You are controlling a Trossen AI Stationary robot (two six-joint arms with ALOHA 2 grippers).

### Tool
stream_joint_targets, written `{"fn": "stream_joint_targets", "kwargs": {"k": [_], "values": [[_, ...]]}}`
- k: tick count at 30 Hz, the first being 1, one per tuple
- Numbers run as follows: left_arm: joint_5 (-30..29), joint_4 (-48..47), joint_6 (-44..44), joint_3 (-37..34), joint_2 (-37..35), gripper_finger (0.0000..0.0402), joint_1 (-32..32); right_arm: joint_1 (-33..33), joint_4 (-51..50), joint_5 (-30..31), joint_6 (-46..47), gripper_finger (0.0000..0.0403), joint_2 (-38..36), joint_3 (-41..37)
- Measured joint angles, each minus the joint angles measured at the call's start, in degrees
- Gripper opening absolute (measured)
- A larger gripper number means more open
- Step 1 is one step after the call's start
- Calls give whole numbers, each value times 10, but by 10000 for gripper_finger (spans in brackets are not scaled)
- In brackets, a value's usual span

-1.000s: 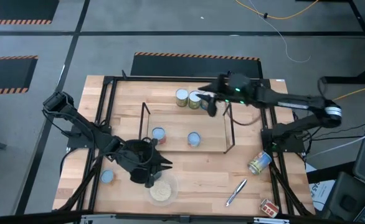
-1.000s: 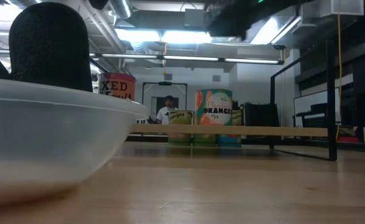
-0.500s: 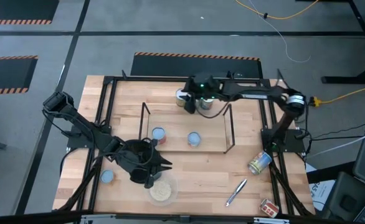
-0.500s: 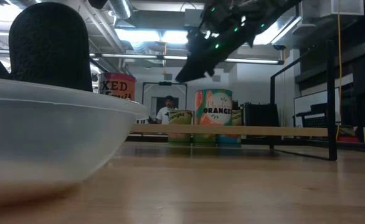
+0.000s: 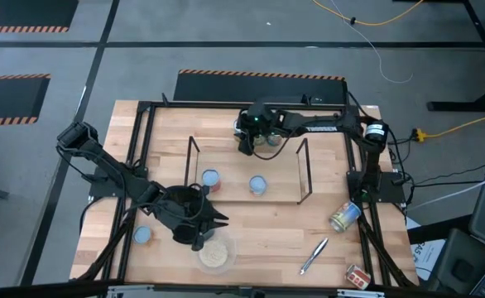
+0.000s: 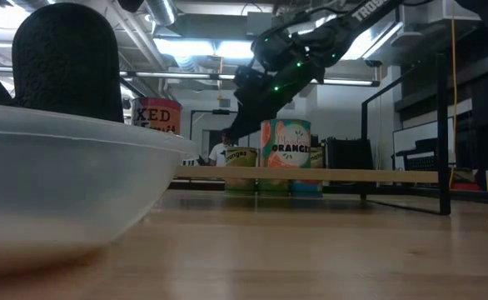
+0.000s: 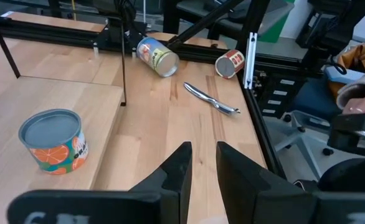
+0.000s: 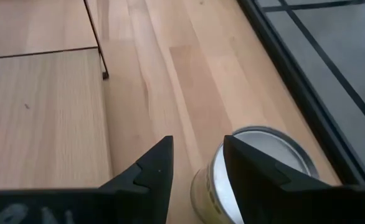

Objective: Pick and place cans onto a shelf
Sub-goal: Put the large canned oranges on the shelf

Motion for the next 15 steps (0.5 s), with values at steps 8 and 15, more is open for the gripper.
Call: {"fn": "stream_joint_targets", "kwargs": {"k": [8, 15], "values": [[1, -2, 0, 0, 0, 66, 0, -1, 1, 11, 0, 145, 9, 0], [1, -2, 0, 0, 0, 66, 0, -4, -4, 43, 2, 145, 9, 0]]}}
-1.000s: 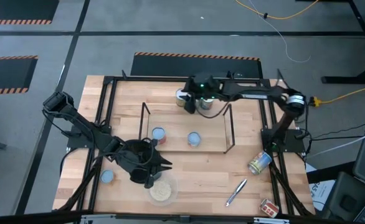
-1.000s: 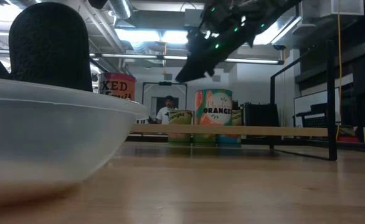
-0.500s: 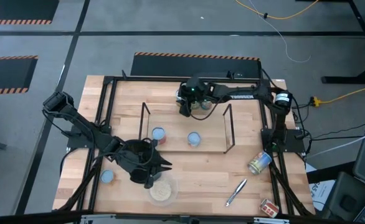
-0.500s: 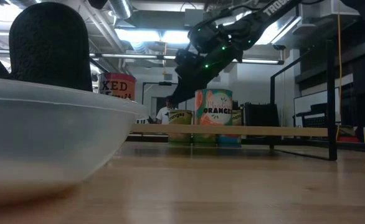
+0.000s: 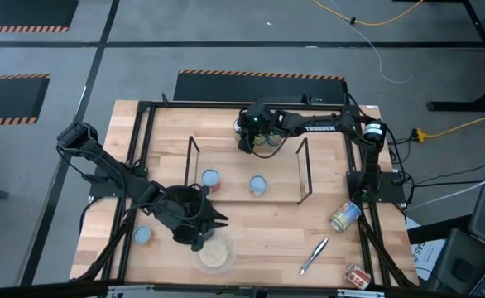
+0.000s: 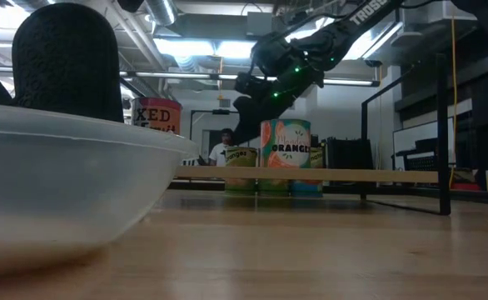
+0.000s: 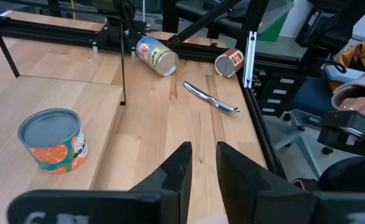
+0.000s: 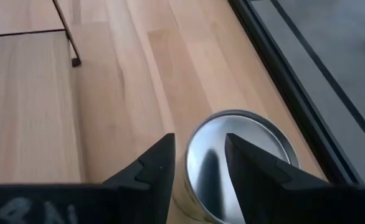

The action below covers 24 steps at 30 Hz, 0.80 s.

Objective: Pick and place cans onto a shelf
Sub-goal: Put the large canned oranges on the shelf

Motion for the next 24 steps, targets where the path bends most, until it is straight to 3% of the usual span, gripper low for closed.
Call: {"fn": "stream_joint_targets", "kwargs": {"k": [17, 24], "values": [[2, 0, 0, 0, 0, 66, 0, 0, 2, 1, -2, 143, -2, -21], [2, 0, 0, 0, 0, 66, 0, -1, 4, 0, -2, 94, -2, -21]]}}
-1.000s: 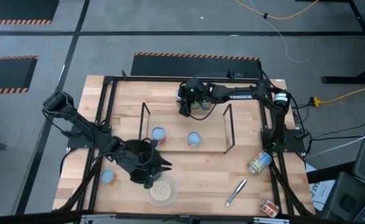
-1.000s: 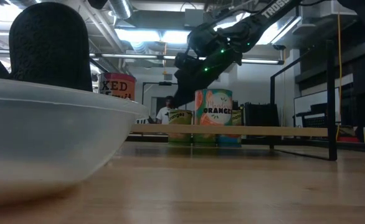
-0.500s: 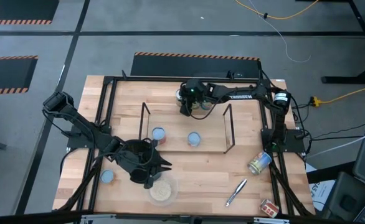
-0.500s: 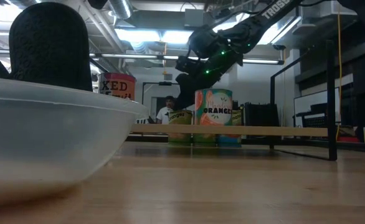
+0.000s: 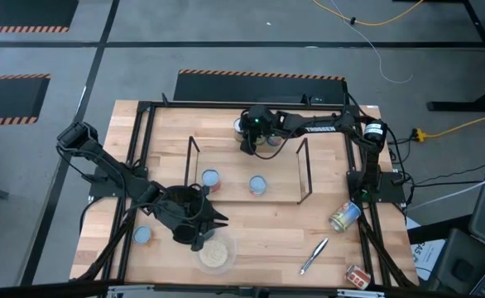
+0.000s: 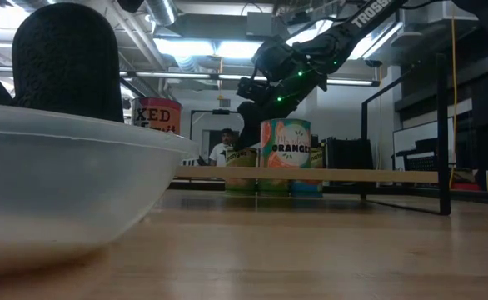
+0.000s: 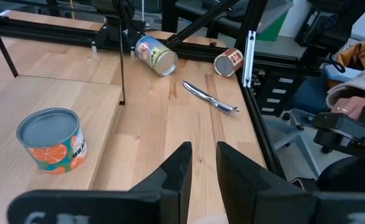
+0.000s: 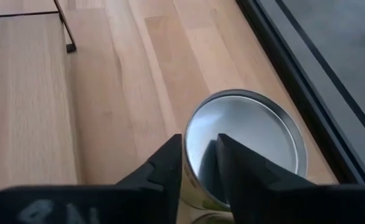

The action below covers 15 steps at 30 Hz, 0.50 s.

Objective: Pick and place cans onto a shelf
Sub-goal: Put the large canned oranges on the shelf

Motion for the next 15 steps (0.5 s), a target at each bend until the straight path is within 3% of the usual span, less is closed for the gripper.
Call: {"fn": "stream_joint_targets", "kwargs": {"k": [9, 15], "values": [[0, 0, 0, 0, 0, 66, 0, 0, 1, -1, 0, 13, 0, 0], [0, 0, 0, 0, 0, 66, 0, 0, 1, -1, 0, 7, 0, 0]]}}
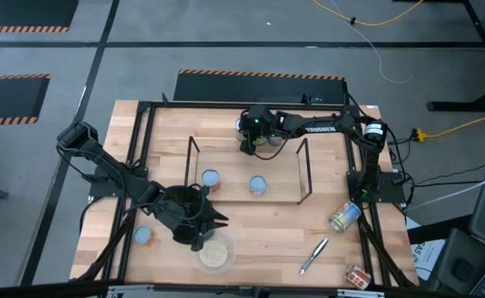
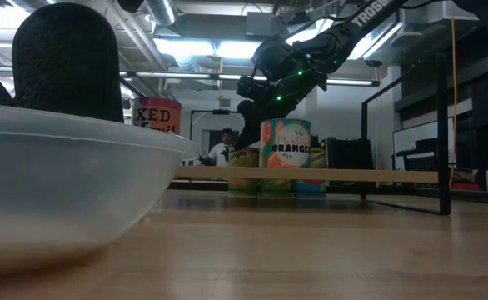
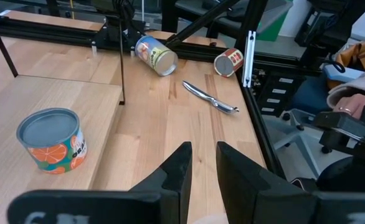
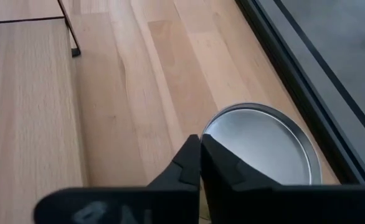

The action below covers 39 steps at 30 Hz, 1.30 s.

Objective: Pick and place cans onto a shelf
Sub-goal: Put the large canned oranges on the shelf

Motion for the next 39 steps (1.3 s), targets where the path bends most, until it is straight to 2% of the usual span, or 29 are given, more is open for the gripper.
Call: {"fn": "stream_joint_targets", "kwargs": {"k": [10, 20, 24, 32, 39], "values": [[0, 0, 0, 0, 0, 66, 0, 0, -22, -5, -23, 2, -19, 4], [0, 0, 0, 0, 0, 66, 0, 8, -96, -82, -90, 1, -107, 36], [1, 0, 0, 0, 0, 66, -1, 26, -153, -105, -119, 1, -153, 39], [2, 0, 0, 0, 0, 66, -1, 86, -280, -106, -148, 0, -226, 36], [2, 0, 0, 0, 0, 66, -1, 126, -280, -105, -180, 0, -225, -6]]}}
